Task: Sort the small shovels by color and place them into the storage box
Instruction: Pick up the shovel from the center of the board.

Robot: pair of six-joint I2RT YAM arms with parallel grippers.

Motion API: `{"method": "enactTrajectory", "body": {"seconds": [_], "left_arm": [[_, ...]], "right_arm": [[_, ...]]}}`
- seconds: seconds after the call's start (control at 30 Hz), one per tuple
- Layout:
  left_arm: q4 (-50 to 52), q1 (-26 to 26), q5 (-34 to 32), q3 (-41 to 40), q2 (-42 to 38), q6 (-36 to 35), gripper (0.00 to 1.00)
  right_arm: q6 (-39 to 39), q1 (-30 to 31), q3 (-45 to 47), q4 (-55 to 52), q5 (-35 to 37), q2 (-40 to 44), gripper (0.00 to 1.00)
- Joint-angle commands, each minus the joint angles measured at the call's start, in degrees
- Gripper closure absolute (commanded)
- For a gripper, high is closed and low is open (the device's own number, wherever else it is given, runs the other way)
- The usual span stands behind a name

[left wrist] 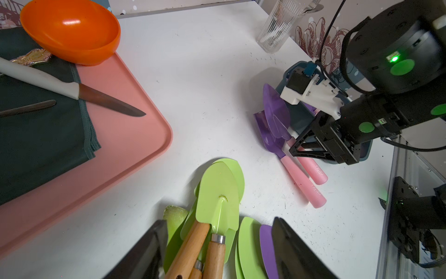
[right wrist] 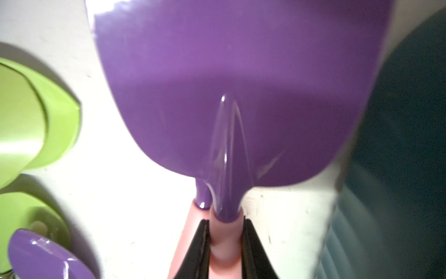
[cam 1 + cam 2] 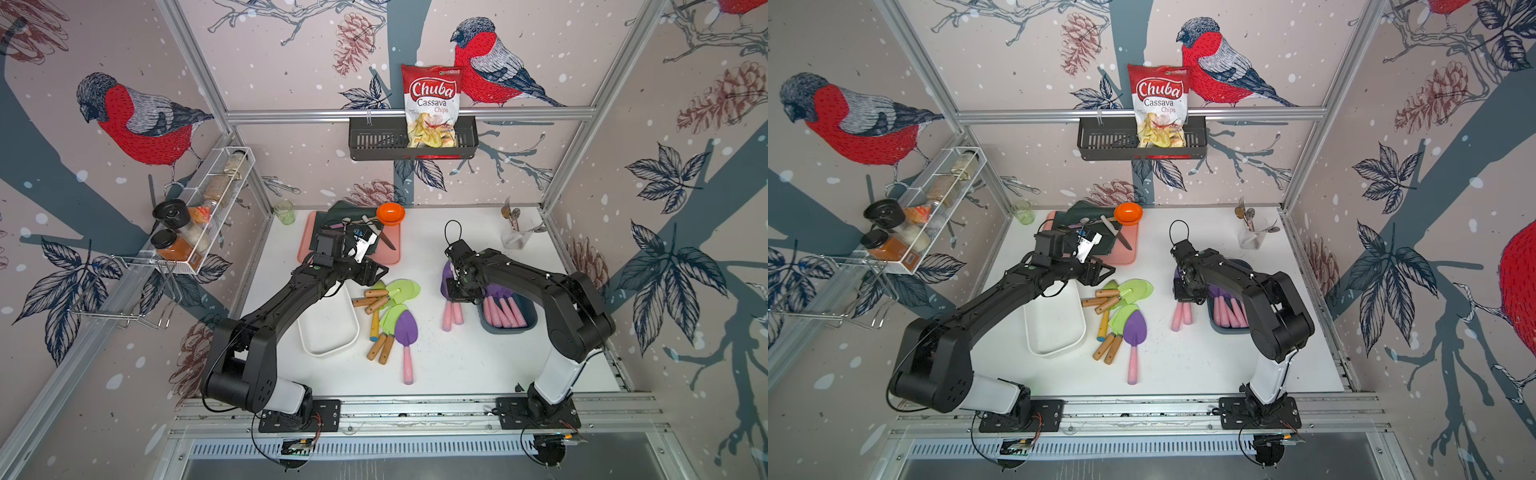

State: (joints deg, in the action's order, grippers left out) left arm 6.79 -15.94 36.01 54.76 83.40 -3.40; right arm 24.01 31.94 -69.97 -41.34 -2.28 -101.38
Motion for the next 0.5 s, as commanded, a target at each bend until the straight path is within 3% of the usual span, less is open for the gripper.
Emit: {"method": "enactTrajectory", "body": {"seconds": [0.0, 0.17, 0.33, 0.47], "left_arm": [[-0.98, 0.21, 3.78, 0.80, 0.34, -0.62, 0.29], [-1.15, -0.13, 5.88, 2.10, 1.38, 0.01, 0.29], [-0.67, -1.03, 13.90, 8.30, 2.88, 0.26, 0.37], [0.37, -2.82, 17.08, 12.41, 3.72, 0.15, 0.38]], "right_arm": [[0.93, 0.14, -3.41, -2.32, 2.59, 2.55, 0.97], [3.35, 0.56, -7.98, 0.85, 3.46, 7.29, 0.97], [9.19, 2.13, -4.85, 20.39, -5.45, 12.11, 0.97], [12.68, 3.93, -3.70, 32.53, -8.53, 12.88, 0.97]]}}
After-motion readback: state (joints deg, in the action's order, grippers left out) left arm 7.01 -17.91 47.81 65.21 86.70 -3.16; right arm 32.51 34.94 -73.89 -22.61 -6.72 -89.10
